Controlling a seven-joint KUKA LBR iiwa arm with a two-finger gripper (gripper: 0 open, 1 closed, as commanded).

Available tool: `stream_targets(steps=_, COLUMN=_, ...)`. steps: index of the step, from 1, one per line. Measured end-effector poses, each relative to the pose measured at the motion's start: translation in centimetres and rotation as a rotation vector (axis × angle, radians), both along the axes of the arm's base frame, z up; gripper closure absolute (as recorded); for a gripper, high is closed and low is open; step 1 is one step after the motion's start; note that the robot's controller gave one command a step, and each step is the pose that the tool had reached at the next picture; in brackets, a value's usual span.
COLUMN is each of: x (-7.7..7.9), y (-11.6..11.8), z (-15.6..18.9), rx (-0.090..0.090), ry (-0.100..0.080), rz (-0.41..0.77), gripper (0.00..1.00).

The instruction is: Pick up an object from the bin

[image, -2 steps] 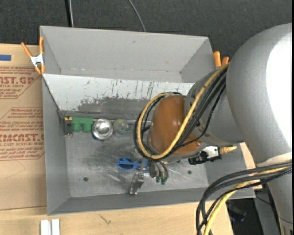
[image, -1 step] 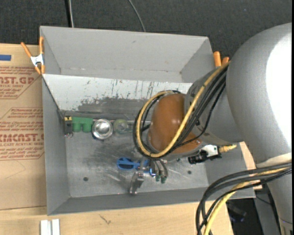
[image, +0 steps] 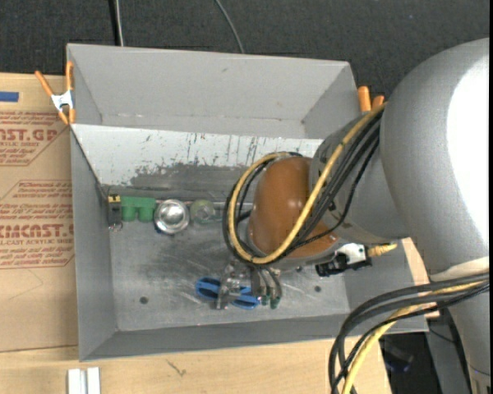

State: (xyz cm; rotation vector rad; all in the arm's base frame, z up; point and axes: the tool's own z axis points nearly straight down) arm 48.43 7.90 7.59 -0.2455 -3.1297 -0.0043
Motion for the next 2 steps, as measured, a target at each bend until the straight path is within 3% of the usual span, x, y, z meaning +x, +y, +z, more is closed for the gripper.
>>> stream_targets(steps=1, x=0.0, y=0.1, z=1.3, rx=-0.002, ry=-0.003, rz=0.001, gripper=1.00)
stream_targets(steps=2, x=0.0, y=0.1, z=4.9, rx=-0.002, ry=-0.005, rz=0.002, gripper=1.00)
